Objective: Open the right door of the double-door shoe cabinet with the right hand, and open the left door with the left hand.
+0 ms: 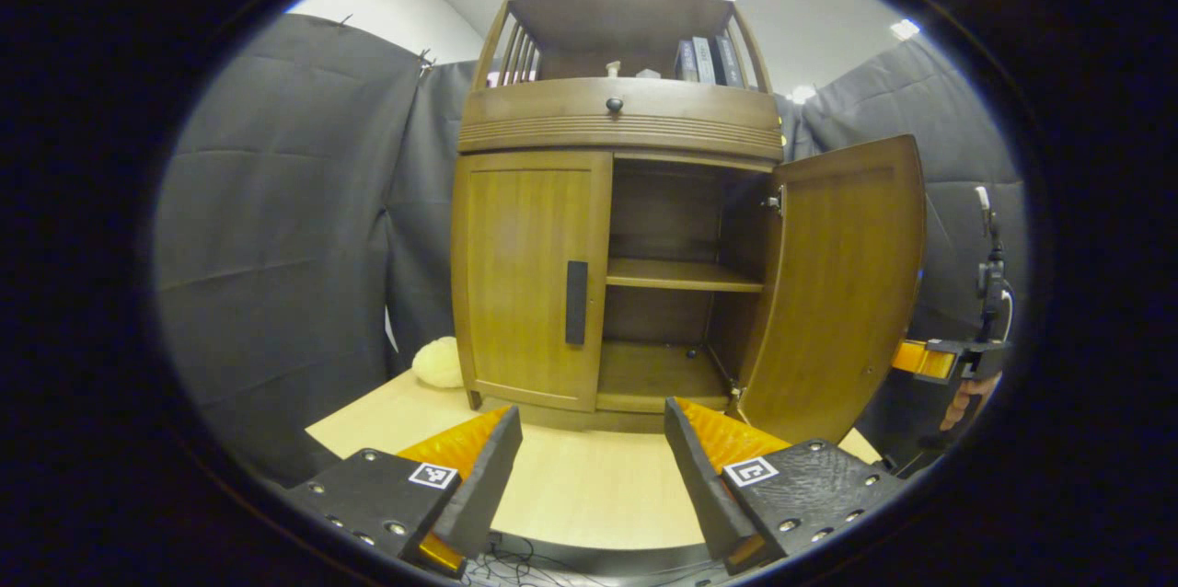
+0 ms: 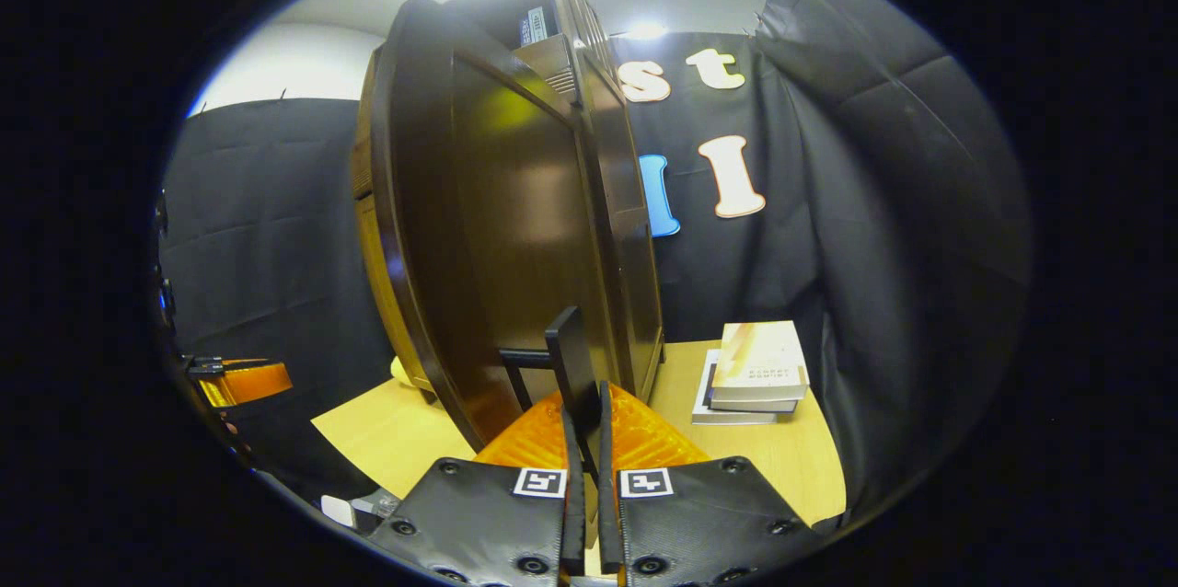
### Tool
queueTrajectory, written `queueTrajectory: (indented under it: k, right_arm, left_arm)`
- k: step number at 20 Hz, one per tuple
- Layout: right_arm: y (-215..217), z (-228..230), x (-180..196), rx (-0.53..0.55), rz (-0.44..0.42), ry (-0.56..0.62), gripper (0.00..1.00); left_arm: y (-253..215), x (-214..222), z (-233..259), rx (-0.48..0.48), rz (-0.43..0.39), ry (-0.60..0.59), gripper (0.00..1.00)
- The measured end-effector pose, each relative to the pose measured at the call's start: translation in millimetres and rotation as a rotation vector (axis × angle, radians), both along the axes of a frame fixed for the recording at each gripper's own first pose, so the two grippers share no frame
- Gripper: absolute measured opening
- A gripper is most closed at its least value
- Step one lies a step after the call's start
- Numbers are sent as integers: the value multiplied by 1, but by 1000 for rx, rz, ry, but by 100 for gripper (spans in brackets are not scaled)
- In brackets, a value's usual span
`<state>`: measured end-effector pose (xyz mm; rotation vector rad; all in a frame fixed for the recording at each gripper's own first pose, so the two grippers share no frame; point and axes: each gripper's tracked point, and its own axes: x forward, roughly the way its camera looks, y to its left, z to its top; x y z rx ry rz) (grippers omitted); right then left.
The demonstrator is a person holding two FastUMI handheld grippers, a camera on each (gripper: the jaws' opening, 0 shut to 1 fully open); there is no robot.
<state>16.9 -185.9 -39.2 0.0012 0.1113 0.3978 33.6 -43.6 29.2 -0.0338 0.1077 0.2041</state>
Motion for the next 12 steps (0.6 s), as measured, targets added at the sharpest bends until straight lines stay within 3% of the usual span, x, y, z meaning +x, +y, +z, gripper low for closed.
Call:
queueTrajectory:
  k: [1, 7, 12]
  right_arm:
    - [0, -2, -1, 0, -11, 8, 4]
    - [-7, -16, -25, 15, -71, 88, 7]
    - [-13, -25, -64, 48, -196, 171, 2]
  left_arm:
    - [0, 0, -1, -3, 1, 4, 91]
    - [0, -3, -6, -7, -32, 48, 91]
    - [1, 1, -2, -8, -107, 74, 91]
